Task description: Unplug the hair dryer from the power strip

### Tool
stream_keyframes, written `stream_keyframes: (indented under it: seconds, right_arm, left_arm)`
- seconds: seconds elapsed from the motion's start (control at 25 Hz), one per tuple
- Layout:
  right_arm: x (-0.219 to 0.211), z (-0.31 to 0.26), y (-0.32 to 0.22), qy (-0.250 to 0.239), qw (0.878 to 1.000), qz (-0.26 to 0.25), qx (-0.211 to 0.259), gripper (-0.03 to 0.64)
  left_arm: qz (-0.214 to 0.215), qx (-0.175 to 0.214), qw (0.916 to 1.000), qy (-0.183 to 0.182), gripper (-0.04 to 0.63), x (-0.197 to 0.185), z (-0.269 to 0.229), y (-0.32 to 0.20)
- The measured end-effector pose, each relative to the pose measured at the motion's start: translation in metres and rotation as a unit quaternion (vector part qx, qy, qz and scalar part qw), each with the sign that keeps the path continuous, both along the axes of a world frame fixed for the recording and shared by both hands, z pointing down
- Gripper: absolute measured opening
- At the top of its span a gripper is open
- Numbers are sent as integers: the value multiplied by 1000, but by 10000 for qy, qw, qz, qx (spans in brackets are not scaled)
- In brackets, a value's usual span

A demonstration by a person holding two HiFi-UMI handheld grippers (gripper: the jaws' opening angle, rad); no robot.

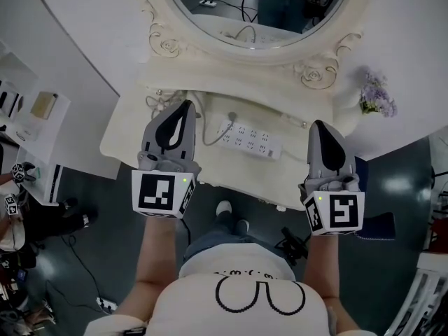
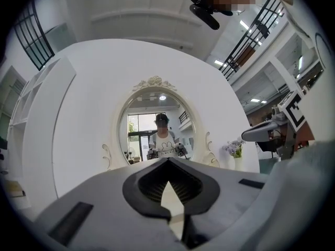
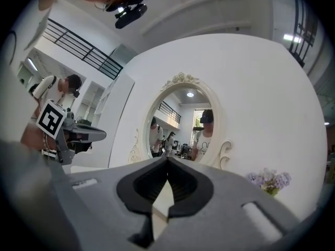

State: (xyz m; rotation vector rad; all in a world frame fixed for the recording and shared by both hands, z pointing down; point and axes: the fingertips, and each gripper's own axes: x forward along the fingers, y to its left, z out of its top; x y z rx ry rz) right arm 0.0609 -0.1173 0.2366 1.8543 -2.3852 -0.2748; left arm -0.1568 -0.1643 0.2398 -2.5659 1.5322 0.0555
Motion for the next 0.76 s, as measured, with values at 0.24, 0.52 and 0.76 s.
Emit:
stream_keyframes:
  seconds: [0.24, 0.52, 0.76]
  right_arm:
    - [2, -9, 0, -87, 9999, 50, 102, 0]
    - [6, -11, -2, -192, 9996, 130, 146, 0]
    - [5, -11, -3, -236, 9996, 117, 132, 0]
  left_arm:
    - [-12, 48, 10000, -4, -2, 0, -2, -2]
    - [-48, 56, 10000, 39, -2, 1, -6, -4]
    - [-44, 100, 9999, -46, -2, 1, -2, -8]
